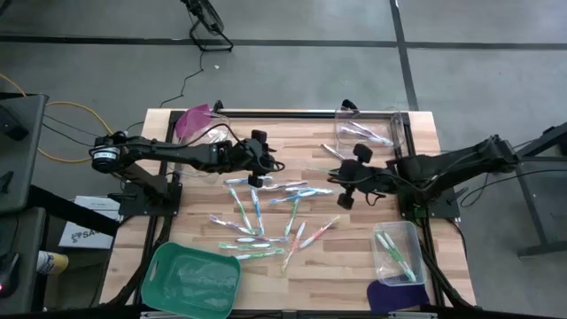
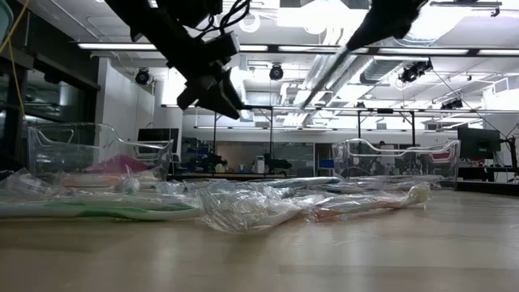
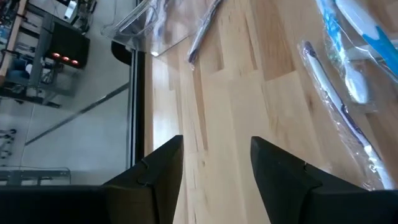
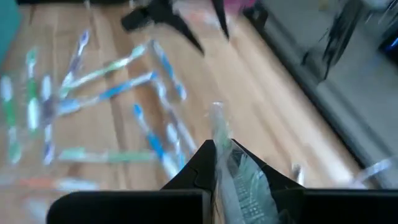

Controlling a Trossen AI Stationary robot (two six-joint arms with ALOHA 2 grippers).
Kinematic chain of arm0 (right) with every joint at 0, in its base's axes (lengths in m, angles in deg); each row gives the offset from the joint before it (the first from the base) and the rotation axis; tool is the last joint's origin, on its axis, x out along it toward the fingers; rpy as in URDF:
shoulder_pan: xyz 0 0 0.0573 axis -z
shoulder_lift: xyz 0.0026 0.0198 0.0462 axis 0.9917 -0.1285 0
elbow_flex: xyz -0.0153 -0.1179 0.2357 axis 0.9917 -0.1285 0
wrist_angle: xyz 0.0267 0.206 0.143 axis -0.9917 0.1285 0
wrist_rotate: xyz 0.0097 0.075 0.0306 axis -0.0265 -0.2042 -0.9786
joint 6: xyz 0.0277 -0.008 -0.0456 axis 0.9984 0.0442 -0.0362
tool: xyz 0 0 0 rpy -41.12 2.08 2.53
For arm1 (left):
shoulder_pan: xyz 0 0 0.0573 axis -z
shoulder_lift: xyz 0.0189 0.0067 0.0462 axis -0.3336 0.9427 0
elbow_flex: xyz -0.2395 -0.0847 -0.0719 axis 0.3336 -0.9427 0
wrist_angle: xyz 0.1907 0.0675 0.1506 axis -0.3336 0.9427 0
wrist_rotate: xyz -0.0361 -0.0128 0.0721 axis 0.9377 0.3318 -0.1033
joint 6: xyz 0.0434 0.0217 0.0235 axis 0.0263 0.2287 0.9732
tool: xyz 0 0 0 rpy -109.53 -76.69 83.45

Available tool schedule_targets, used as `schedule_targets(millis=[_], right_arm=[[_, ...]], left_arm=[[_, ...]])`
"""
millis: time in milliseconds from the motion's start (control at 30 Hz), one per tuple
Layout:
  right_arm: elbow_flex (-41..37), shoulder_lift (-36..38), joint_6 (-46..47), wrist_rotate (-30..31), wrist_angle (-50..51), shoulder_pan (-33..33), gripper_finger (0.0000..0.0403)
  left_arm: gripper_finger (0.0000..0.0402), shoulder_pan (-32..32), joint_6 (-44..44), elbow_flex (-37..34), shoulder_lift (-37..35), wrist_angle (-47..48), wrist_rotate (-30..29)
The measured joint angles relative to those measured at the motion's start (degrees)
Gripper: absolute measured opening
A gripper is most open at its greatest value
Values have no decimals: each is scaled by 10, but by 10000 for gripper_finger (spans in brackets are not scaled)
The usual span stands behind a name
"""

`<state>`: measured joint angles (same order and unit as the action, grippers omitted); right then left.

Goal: Pick & Place Toothbrushes
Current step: Put the green toothbrush into the white bin

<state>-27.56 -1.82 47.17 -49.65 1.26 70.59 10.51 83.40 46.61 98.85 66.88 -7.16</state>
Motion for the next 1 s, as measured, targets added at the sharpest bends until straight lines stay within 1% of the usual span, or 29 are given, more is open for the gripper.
schedule_targets(millis=[100, 167, 333, 533, 700, 767, 867, 933, 1000], right_arm=[[32, 2, 41, -29, 50, 0, 13], [53, 1, 65, -68, 102, 0, 13], [117, 1, 128, -182, 205, 0, 13], [189, 1, 203, -349, 315, 0, 14], [204, 1, 282, -454, 414, 0, 14], [204, 0, 325, -473, 469, -6, 14], [204, -6, 393, -475, 541, -23, 14], [204, -10, 433, -485, 560, -38, 14], [204, -11, 469, -484, 557, -60, 15]], left_arm=[[177, 0, -1, 0, 0, 3, -1], [177, 0, -2, 0, 0, 5, -1], [177, 0, -1, 0, 0, 7, -1], [177, 0, -2, 0, 0, 18, -1], [177, 0, -2, 0, 0, 19, -1], [177, 0, -2, 0, 0, 19, -1], [177, 0, -2, 0, 0, 20, -1], [177, 0, -2, 0, 0, 22, -1], [177, 0, -2, 0, 0, 25, -1]])
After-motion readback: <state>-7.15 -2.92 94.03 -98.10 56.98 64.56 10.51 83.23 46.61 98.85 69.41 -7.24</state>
